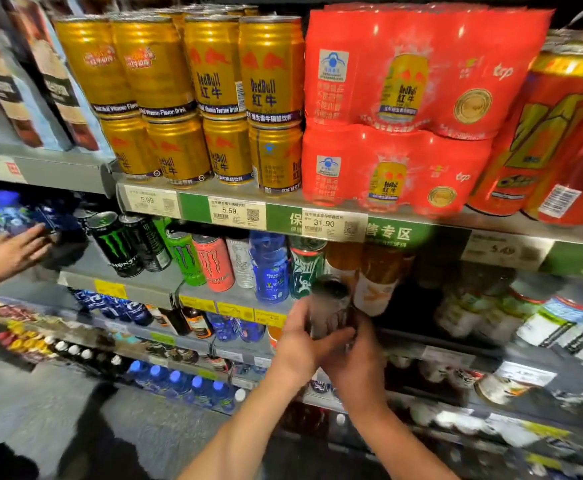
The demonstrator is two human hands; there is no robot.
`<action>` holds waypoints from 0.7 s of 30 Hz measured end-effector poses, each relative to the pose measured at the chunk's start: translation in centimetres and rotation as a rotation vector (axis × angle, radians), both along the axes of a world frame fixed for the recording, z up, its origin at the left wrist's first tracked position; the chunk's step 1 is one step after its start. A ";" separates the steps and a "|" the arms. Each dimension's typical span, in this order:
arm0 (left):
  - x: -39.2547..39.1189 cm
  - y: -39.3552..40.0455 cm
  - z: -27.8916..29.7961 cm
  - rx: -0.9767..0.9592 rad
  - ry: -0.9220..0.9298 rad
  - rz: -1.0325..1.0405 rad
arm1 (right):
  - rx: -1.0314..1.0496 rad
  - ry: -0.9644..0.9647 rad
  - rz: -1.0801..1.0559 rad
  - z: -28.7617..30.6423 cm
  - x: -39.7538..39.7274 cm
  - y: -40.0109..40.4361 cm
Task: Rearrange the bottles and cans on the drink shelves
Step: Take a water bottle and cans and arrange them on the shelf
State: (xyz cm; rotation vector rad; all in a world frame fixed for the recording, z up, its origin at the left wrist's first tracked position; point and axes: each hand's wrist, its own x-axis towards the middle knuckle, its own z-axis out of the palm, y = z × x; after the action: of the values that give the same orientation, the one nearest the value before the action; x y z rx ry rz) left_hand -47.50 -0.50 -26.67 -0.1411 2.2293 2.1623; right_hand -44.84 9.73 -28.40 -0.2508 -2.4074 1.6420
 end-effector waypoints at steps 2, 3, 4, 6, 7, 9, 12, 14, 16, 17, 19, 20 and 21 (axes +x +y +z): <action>0.1 -1.7 -0.2 -0.032 0.018 0.037 | 0.014 -0.020 0.062 0.0 -0.2 -1.8; 0.3 -2.8 0.0 -0.021 0.021 0.064 | 0.035 -0.034 0.095 0.2 -0.4 -2.8; 0.5 -3.9 0.5 -0.008 0.027 0.085 | 0.044 -0.039 0.138 0.4 -0.6 -3.6; 0.4 -6.3 1.3 0.045 0.056 0.126 | 0.036 -0.060 0.251 1.1 -1.5 -5.0; 0.3 -7.4 1.3 0.069 0.069 0.163 | 0.042 -0.081 0.317 1.3 -2.0 -5.5; 0.0 -10.2 1.4 0.113 0.083 0.252 | 0.100 -0.112 0.370 1.7 -3.0 -6.9; -0.9 -13.7 1.3 0.063 0.073 0.322 | 0.200 -0.001 0.106 1.5 -4.6 -9.2; -1.6 -15.6 1.3 0.029 0.045 0.324 | 0.227 -0.022 -0.036 0.9 -5.9 -11.3; -2.3 -16.8 1.4 -0.040 0.050 0.315 | 0.174 -0.016 -0.145 0.6 -7.1 -13.7; -2.5 -17.1 1.3 -0.062 0.061 0.304 | 0.138 -0.007 -0.190 0.6 -7.5 -14.7; -2.8 -17.7 1.4 -0.068 0.062 0.276 | 0.105 -0.008 -0.298 1.0 -8.2 -16.2; -2.8 -18.0 1.3 -0.061 0.052 0.266 | 0.092 -0.017 -0.344 1.1 -8.6 -16.7; -2.9 -18.2 1.1 -0.055 0.046 0.257 | 0.072 -0.032 -0.381 1.0 -9.1 -16.9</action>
State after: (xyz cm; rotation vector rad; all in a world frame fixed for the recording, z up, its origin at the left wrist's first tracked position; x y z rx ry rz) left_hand -50.37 -18.68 -25.57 -0.4055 2.4162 2.2449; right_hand -53.91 -7.22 -27.39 -0.6804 -2.2570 1.3867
